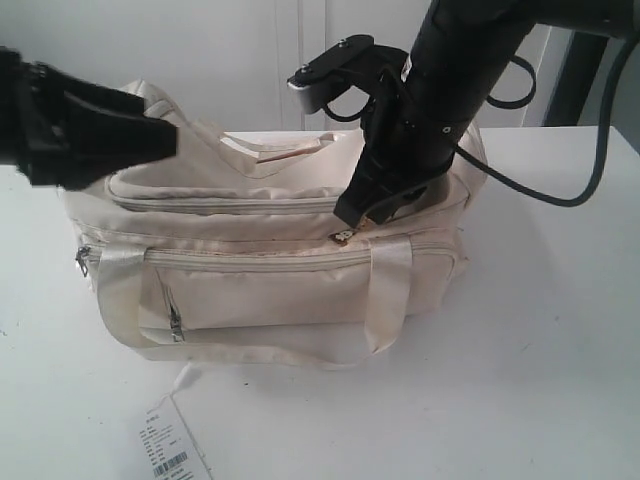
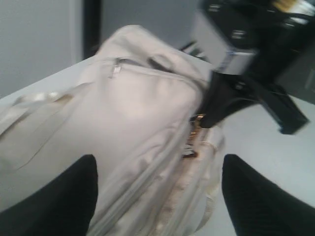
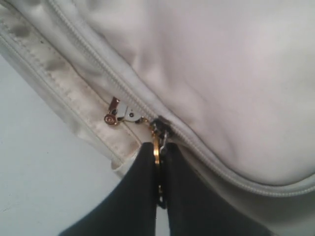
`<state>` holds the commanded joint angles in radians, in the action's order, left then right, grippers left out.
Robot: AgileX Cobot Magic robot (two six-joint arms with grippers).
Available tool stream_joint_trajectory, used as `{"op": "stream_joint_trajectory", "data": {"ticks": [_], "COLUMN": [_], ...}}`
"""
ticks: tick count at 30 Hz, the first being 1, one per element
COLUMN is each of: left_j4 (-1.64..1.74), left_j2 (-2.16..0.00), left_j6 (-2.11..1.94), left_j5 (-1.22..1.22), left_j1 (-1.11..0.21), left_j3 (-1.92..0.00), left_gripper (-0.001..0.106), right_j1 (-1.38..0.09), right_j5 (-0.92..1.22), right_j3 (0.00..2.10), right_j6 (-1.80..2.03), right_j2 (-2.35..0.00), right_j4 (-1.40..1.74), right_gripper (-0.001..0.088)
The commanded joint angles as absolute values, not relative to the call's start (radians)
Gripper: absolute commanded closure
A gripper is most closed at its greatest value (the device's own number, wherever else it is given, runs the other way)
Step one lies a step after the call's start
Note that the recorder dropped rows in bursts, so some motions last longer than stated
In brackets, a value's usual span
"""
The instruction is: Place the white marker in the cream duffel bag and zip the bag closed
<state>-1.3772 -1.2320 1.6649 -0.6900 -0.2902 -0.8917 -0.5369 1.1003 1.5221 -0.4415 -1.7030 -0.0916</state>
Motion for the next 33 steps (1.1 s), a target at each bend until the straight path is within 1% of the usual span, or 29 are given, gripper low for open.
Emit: {"op": "stream_joint_trajectory", "data": {"ticks": [2,4,6,9,12,16,18,23,29,33], "left_j4": [-1.375,-1.375,-1.373,-1.380,-1.398,-1.512,-1.555,-1.569,-1.569,-1.569], "left_j2": [-1.240,-1.258,-1.282,-1.330,-1.370,-1.396,-1.409,-1.452,-1.485,-1.502], "left_j6": [1.683,1.696,1.736,1.788,1.817,1.923,1.965,2.018,2.022,2.022], "left_j5": [-0.596,-0.514,-0.478,-0.474,-0.417,-0.281,-0.286,-0.385,-0.279,-0.280], "left_j1": [-0.370,-0.420,-0.452,-0.492,-0.521,-0.533,-0.533,-0.533,-0.533,-0.533], "left_j3": [-0.892,-0.892,-0.892,-0.892,-0.892,-0.899,-0.911,-0.932,-0.932,-0.932], "left_gripper": [0.038,0.041,0.043,0.043,0.043,0.043,0.043,0.043,0.043,0.043], "right_j1": [-0.537,-0.537,-0.537,-0.537,-0.537,-0.537,-0.537,-0.537,-0.537,-0.537], "right_j5": [1.102,1.102,1.104,1.104,1.104,1.110,1.110,1.104,1.104,1.104], "right_j3": [1.522,1.522,1.522,1.522,1.522,1.522,1.522,1.522,1.522,1.522], "right_j6": [-0.441,-0.441,-0.441,-0.441,-0.441,-0.441,-0.441,-0.441,-0.441,-0.441], "right_j2": [-1.703,-1.703,-1.703,-1.703,-1.703,-1.703,-1.703,-1.703,-1.703,-1.703], "right_j4": [-0.104,-0.109,-0.108,-0.108,-0.108,-0.108,-0.108,-0.108,-0.108,-0.108], "right_gripper": [0.0868,0.0868,0.0868,0.0868,0.0868,0.0868,0.0868,0.0868,0.0868,0.0868]}}
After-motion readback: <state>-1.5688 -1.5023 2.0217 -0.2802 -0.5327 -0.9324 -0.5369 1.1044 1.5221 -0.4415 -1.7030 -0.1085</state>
